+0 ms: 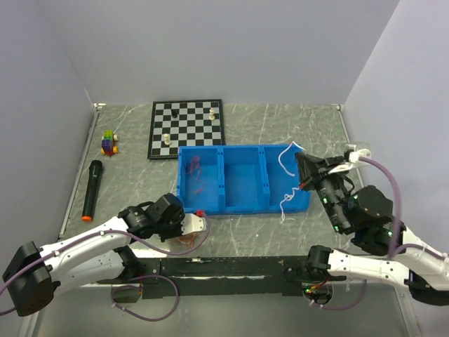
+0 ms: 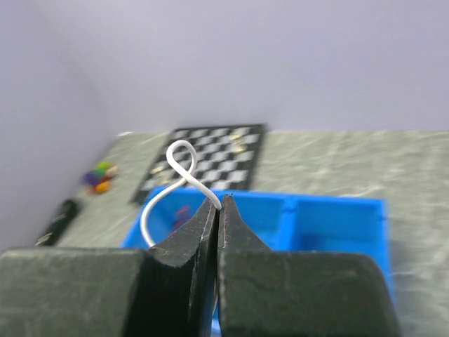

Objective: Untangle the cables

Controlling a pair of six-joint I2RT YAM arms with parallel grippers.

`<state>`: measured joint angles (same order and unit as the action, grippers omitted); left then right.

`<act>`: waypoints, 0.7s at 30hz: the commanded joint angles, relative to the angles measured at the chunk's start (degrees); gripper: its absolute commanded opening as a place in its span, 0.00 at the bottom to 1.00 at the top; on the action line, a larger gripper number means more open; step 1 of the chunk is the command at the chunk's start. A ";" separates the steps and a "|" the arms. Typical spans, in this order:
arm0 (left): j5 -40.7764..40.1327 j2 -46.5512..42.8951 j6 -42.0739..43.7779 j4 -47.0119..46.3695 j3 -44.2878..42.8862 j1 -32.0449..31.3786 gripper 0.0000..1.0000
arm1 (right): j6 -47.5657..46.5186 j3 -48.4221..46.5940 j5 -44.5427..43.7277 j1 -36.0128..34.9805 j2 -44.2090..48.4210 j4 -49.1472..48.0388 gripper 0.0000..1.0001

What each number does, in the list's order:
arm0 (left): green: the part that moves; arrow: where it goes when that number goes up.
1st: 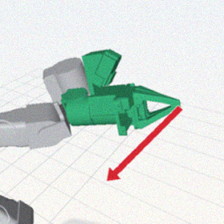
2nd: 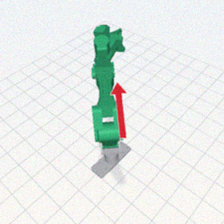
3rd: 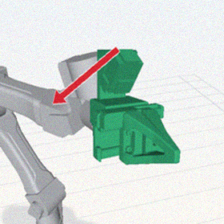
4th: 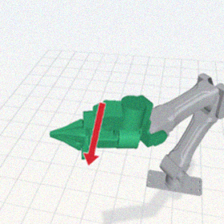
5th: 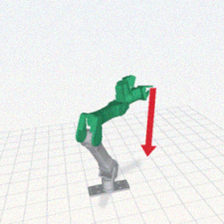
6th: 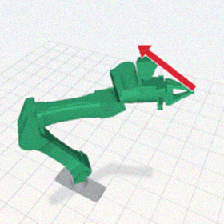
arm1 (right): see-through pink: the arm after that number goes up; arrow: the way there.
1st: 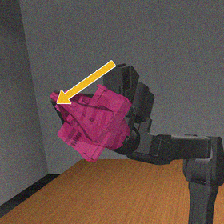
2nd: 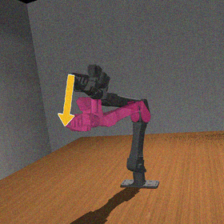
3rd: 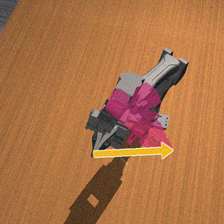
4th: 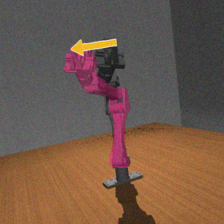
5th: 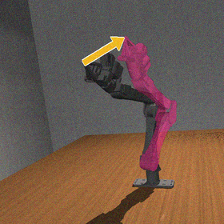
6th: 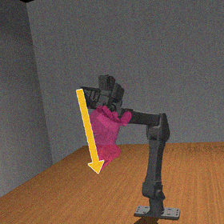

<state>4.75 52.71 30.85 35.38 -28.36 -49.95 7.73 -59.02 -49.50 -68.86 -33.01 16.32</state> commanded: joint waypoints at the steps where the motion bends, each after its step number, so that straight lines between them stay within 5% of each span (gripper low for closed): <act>1: 2.88 -0.50 0.26 1.97 -4.68 0.30 0.10 | -6.07 -1.96 -0.61 8.19 -4.06 -4.99 0.00; 5: 4.74 -1.11 0.17 3.03 -6.09 1.00 0.10 | -1.14 -4.17 7.12 21.46 -10.21 -0.59 0.00; 15: 6.06 -0.41 0.61 3.65 -8.64 1.88 0.18 | 1.58 -0.83 17.31 37.55 -16.46 -3.84 0.00; 18: 6.15 -0.59 0.18 4.35 -10.04 2.23 0.46 | 3.25 -0.92 20.14 40.29 -18.75 -2.35 0.00; 21: 6.75 -0.07 -1.23 5.23 -12.06 3.02 0.62 | 5.10 -0.31 20.58 41.09 -20.24 -0.59 0.00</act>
<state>9.41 52.71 30.65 39.53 -36.32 -47.90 9.43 -59.33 -32.67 -28.97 -51.70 14.55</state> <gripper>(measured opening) 0.547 0.019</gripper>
